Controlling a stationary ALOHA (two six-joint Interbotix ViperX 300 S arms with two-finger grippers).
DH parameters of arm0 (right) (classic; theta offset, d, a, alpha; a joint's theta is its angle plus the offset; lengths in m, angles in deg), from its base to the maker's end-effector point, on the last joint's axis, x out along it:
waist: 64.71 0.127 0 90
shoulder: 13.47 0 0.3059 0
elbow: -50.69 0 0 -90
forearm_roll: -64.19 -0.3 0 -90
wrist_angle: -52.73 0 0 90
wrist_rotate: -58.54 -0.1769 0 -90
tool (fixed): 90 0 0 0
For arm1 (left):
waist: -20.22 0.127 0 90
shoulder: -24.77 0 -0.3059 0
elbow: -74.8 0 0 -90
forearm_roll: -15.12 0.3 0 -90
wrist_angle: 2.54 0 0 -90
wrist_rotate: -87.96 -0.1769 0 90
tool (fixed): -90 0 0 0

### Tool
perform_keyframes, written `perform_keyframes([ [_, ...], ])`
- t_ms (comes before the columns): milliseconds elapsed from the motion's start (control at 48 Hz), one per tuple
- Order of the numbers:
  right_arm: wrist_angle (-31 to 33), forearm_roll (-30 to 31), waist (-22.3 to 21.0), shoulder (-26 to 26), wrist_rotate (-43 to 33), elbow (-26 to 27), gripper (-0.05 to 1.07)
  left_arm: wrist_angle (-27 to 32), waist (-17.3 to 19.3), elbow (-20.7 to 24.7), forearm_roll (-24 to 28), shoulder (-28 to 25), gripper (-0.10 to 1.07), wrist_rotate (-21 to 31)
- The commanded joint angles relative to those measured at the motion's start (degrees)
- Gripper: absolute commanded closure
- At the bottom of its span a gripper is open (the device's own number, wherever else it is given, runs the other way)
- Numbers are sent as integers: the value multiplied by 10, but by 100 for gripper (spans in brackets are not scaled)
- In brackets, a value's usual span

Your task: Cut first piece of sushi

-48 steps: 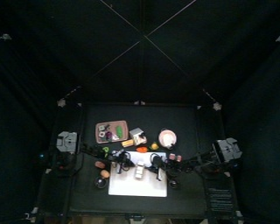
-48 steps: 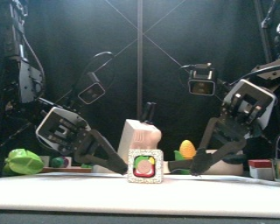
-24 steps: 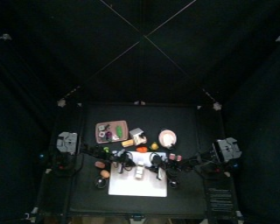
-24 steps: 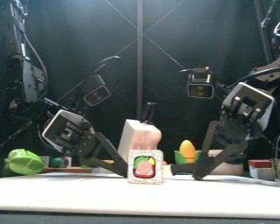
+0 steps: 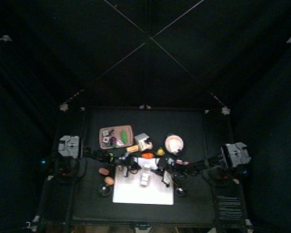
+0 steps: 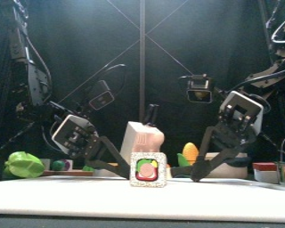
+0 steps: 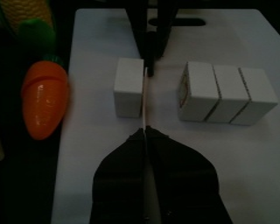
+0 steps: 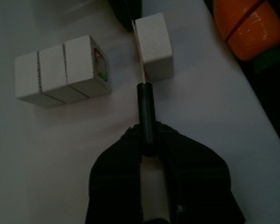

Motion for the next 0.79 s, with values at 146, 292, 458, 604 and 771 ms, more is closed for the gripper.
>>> perform_keyframes([
  [146,15,7,-15,30,0,16,72,-1,0,13,9,29,57,0],
  [292,29,22,-11,55,0,20,72,-1,-1,4,11,60,57,-1],
  [458,31,32,-11,67,0,21,72,-1,-1,-6,18,80,57,-1],
  [604,31,32,-11,61,-1,21,72,-1,-1,-9,17,76,57,-1],
  [771,39,32,-11,64,-1,22,72,-1,-2,-8,18,75,57,-1],
])
